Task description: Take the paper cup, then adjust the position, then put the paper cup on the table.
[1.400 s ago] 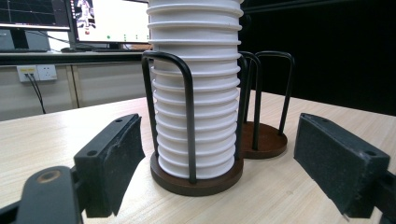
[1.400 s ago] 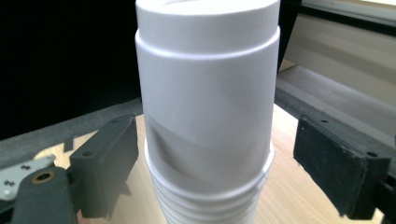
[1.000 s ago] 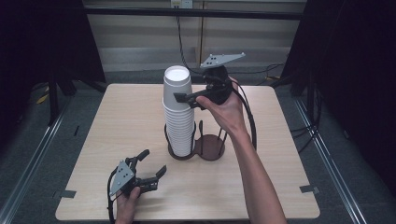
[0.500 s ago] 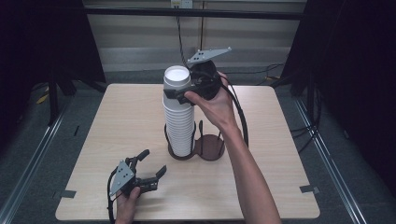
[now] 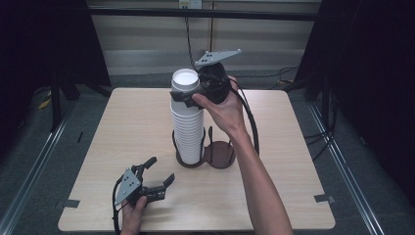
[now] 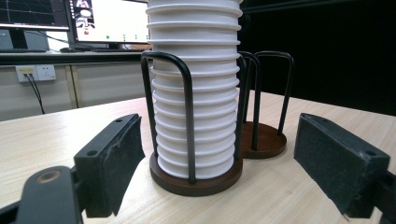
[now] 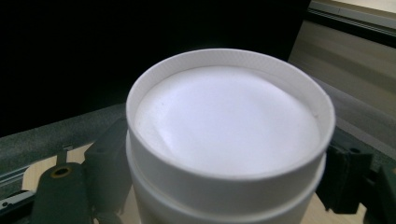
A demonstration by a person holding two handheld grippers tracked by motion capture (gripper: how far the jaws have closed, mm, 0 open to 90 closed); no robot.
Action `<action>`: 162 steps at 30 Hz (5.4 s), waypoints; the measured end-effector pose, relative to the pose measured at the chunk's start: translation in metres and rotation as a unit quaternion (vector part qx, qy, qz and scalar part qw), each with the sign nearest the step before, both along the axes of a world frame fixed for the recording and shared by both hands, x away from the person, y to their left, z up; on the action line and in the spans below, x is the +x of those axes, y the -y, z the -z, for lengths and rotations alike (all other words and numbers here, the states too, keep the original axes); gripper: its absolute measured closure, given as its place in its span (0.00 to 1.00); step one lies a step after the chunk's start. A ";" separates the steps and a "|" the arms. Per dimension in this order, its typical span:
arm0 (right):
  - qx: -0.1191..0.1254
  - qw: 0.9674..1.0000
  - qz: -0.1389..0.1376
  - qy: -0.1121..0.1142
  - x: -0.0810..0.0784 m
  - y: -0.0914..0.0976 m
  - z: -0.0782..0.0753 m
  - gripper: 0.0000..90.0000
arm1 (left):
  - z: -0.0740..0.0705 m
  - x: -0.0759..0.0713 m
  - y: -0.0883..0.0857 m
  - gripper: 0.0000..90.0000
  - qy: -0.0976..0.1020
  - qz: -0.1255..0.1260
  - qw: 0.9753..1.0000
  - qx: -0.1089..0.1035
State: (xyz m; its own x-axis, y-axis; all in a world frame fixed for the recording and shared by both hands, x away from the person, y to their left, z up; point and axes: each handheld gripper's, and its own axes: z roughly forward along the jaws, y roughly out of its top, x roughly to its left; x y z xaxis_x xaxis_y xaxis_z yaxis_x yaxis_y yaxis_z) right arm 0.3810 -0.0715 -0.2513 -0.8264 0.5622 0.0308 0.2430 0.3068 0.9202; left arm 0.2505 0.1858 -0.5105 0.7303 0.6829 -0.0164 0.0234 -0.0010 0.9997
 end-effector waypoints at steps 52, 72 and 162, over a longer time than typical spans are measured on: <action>0.149 0.985 0.008 0.082 -0.023 0.030 -0.036 0.24 | 0.000 0.000 0.000 0.17 0.001 0.001 1.000 0.002; 0.165 0.982 0.023 0.094 -0.043 0.069 -0.046 0.24 | 0.000 0.001 -0.001 0.17 0.004 -0.003 1.000 0.006; 0.131 0.990 -0.039 -0.037 -0.126 0.067 0.172 0.25 | -0.048 0.001 0.060 0.17 -0.022 0.237 0.970 0.052</action>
State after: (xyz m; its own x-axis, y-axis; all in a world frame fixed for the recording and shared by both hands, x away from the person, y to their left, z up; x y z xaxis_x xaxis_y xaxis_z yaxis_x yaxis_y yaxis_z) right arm 0.2552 -0.1389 -0.4228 -0.8572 0.4616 0.2283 0.2971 0.0811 0.9514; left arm 0.2519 0.1261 -0.4628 0.9627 0.2704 -0.0039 0.0386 -0.1232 0.9916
